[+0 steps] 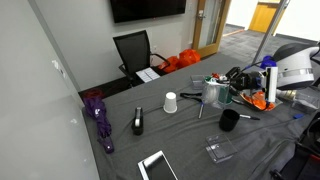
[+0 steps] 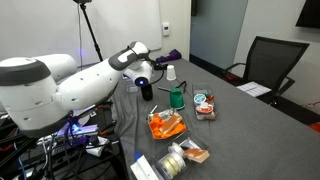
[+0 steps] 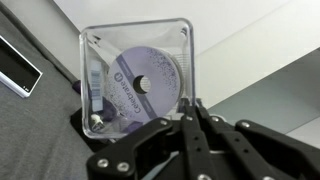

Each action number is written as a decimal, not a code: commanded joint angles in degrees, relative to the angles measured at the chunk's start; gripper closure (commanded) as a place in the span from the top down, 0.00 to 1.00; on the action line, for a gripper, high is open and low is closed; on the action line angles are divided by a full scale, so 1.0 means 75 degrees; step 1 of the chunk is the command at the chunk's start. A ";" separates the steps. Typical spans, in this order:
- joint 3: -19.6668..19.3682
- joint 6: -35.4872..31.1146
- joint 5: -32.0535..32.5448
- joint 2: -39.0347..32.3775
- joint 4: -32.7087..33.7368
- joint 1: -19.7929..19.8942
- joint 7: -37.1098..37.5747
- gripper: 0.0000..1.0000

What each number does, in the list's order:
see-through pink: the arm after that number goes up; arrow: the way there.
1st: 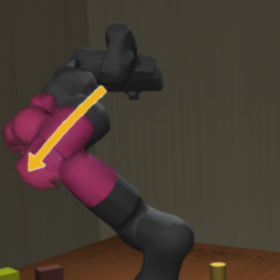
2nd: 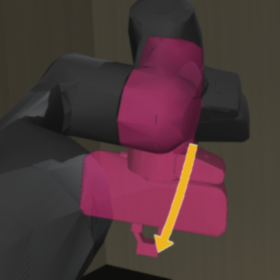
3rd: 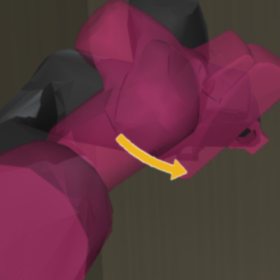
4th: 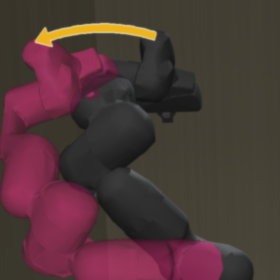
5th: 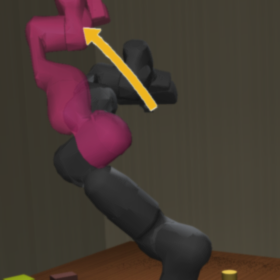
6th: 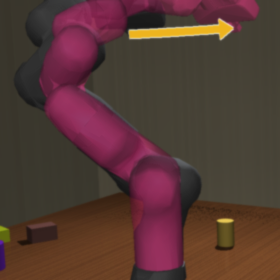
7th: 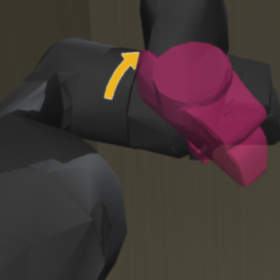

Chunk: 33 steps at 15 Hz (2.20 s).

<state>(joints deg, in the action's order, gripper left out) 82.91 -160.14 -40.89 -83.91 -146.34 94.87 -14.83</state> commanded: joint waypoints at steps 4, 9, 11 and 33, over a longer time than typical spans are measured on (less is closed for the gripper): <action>-0.1066 0.0821 -0.1233 -0.0025 0.0410 -0.0540 -0.2161 0.01; -0.1241 0.0985 -0.1478 -0.0032 0.0569 -0.0827 -0.2508 0.01; -0.1261 0.1092 -0.1471 -0.0032 0.0602 -0.0880 -0.2534 0.01; -0.1189 0.2708 -0.2357 -0.0032 0.0965 -0.1040 -0.3533 0.01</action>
<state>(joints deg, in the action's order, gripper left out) 74.32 -141.61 -54.57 -84.15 -140.38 87.98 -37.70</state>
